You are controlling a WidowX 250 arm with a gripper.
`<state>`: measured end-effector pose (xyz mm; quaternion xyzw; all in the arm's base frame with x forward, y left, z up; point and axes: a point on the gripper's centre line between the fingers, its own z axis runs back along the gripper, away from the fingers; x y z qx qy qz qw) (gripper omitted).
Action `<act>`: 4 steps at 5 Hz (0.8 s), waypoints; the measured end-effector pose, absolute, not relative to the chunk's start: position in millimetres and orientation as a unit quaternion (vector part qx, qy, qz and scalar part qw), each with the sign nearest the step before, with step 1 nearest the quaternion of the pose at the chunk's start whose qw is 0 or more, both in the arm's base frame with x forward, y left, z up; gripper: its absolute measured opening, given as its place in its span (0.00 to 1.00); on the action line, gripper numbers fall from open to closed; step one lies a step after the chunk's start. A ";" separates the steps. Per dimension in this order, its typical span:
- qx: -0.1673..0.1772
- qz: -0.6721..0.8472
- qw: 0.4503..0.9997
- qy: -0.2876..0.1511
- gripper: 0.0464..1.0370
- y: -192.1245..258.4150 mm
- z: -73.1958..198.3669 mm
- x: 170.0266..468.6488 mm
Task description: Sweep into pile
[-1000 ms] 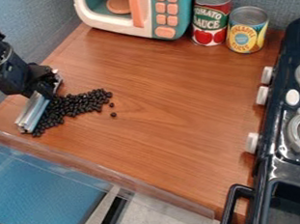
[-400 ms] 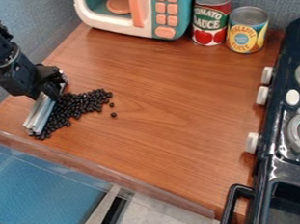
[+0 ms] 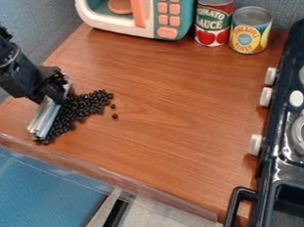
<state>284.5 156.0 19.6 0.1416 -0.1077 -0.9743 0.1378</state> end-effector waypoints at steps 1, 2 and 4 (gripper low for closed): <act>0.154 -0.972 0.139 -0.112 0.33 167.4 36.6 283.4; 0.166 -0.972 0.126 -0.108 0.33 170.7 54.4 281.7; 0.193 -0.973 0.061 -0.109 0.33 173.0 90.8 274.1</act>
